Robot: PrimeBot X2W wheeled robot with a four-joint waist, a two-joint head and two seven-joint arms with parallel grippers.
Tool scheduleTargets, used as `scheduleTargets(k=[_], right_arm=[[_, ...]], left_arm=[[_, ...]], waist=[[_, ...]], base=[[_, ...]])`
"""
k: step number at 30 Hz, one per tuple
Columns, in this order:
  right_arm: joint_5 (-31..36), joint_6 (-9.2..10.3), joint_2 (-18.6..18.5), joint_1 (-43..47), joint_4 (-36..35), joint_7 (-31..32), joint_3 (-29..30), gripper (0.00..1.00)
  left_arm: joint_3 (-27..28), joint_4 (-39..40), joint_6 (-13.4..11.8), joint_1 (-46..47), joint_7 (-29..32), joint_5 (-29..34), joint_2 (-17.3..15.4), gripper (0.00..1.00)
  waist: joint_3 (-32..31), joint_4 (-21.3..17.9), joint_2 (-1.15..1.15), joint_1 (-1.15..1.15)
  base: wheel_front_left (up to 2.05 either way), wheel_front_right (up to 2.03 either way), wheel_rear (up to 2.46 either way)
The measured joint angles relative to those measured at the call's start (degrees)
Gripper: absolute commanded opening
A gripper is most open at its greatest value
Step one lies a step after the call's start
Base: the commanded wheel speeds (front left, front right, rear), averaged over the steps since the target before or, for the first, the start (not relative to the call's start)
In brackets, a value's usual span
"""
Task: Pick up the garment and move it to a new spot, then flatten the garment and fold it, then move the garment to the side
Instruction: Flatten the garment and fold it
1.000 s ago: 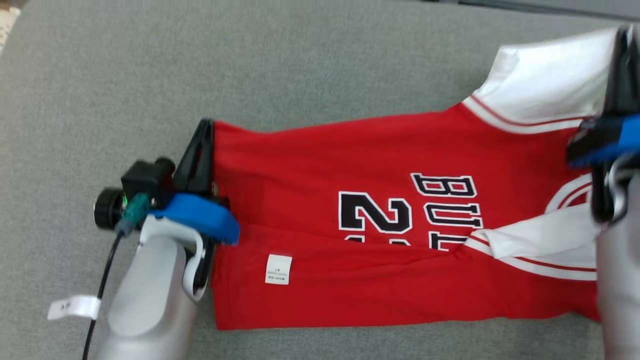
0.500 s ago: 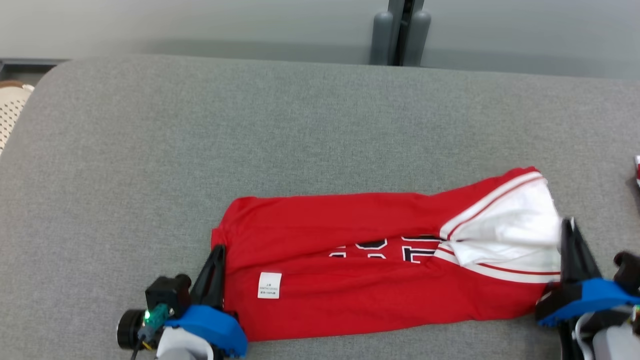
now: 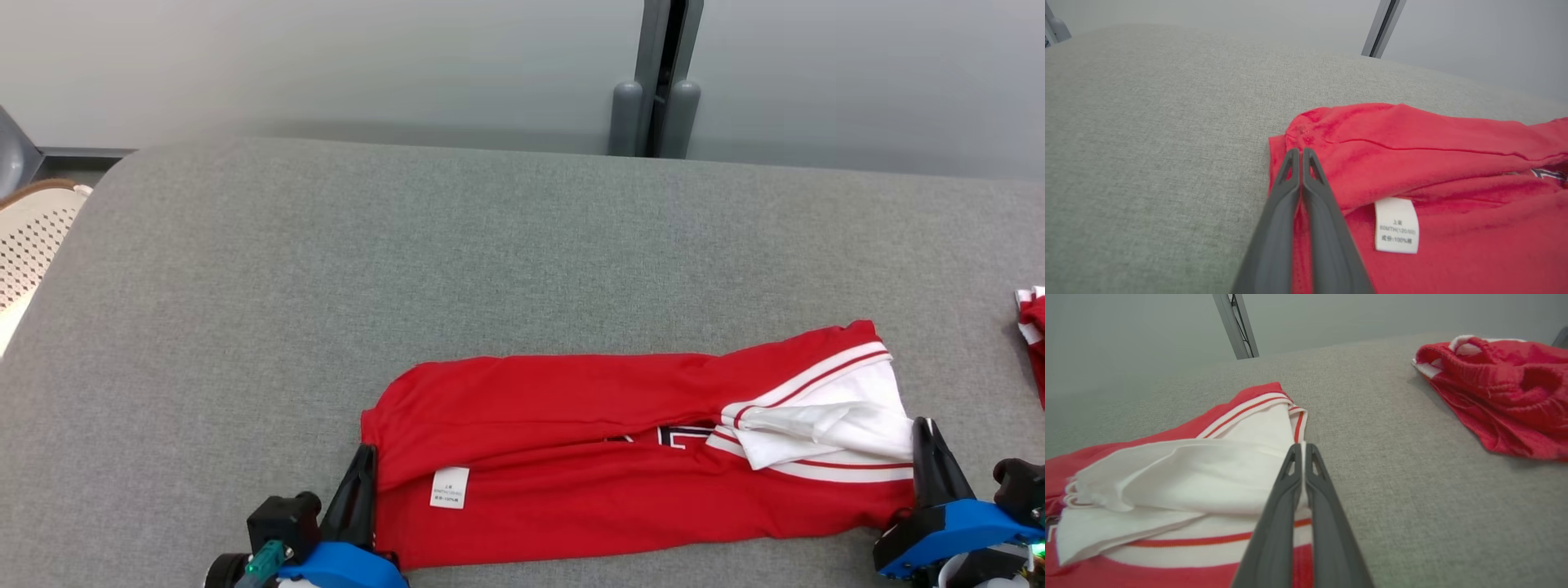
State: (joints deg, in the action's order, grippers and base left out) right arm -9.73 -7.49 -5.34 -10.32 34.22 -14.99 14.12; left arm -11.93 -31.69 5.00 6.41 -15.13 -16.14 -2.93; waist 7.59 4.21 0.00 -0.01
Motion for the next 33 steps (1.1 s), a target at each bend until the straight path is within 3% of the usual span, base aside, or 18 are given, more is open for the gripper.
scheduleTargets(k=[7, 8, 9, 10, 11, 19, 28, 30, 31, 33], right_arm=[[0.4, 0.0, 0.0, 0.0, 0.5, 0.0, 0.8, 0.0], [0.3, 0.0, 0.0, 0.0, 1.2, 0.0, 0.9, 0.0], [0.3, 0.0, 0.0, 0.0, 2.4, 0.0, 1.0, 0.0], [0.3, 0.0, 0.0, 0.0, 3.6, 0.0, 1.1, 0.45], [0.4, 0.0, 0.1, -0.1, 4.3, 0.0, 1.1, 1.0], [2.2, 0.0, -0.6, -3.5, 8.0, 0.0, 1.4, 1.0], [4.7, 0.0, -1.7, -7.8, 18.4, 0.5, 3.2, 1.0], [4.7, 0.0, -1.8, -8.5, 19.9, 0.5, 3.3, 0.15], [4.6, 0.01, -1.9, -8.9, 20.4, 0.5, 3.3, 0.0], [4.3, -0.02, -2.0, -9.4, 21.0, 0.2, 3.3, 0.0]], left_arm=[[-0.8, 0.6, -0.3, -1.1, 0.0, 0.0, 0.0, 0.0], [-1.0, 0.6, -0.4, -1.3, 0.0, 0.0, 0.0, 0.22], [-1.2, 0.5, -0.6, -1.5, 0.0, 0.0, 0.0, 0.72], [-1.3, 0.3, -0.8, -1.6, 0.0, -0.1, 0.0, 1.0], [-1.5, 0.1, -1.0, -1.7, 0.0, 0.0, 0.0, 1.0], [-1.6, 1.4, -1.5, -1.7, 0.0, 1.1, 0.0, 1.0], [-1.4, 1.6, -1.7, -1.7, 0.0, 1.0, 0.0, 1.0], [-1.3, 1.6, -1.7, -1.7, 0.0, 1.0, 0.0, 1.0], [-1.2, 1.6, -1.7, -1.7, 0.0, 1.0, 0.0, 1.0], [-1.0, 1.6, -1.7, -1.9, 0.0, 1.0, 0.0, 1.0]], waist=[[-1.0, 0.4, 0.0, 0.0], [-1.1, 0.5, 0.0, 0.0], [-1.1, 0.7, 0.0, 0.0], [-1.0, 0.7, 0.0, 0.0], [-1.0, 0.8, 0.0, 0.0], [-0.3, 2.4, 0.0, 0.01], [0.2, 4.8, 0.0, 0.01], [0.2, 5.0, 0.0, 0.0], [0.3, 5.1, 0.0, 0.01], [0.4, 5.1, 0.0, 0.01]], base=[[0.0, 0.0, 0.0], [0.0, 0.0, 0.0], [0.0, 0.0, 0.0], [0.0, 0.0, 0.0], [0.0, 0.0, 0.0], [0.0, 0.0, 0.0], [0.0, 0.0, 0.0], [0.0, 0.0, 0.0], [0.0, 0.0, 0.0], [0.0, 0.0, 0.0]])
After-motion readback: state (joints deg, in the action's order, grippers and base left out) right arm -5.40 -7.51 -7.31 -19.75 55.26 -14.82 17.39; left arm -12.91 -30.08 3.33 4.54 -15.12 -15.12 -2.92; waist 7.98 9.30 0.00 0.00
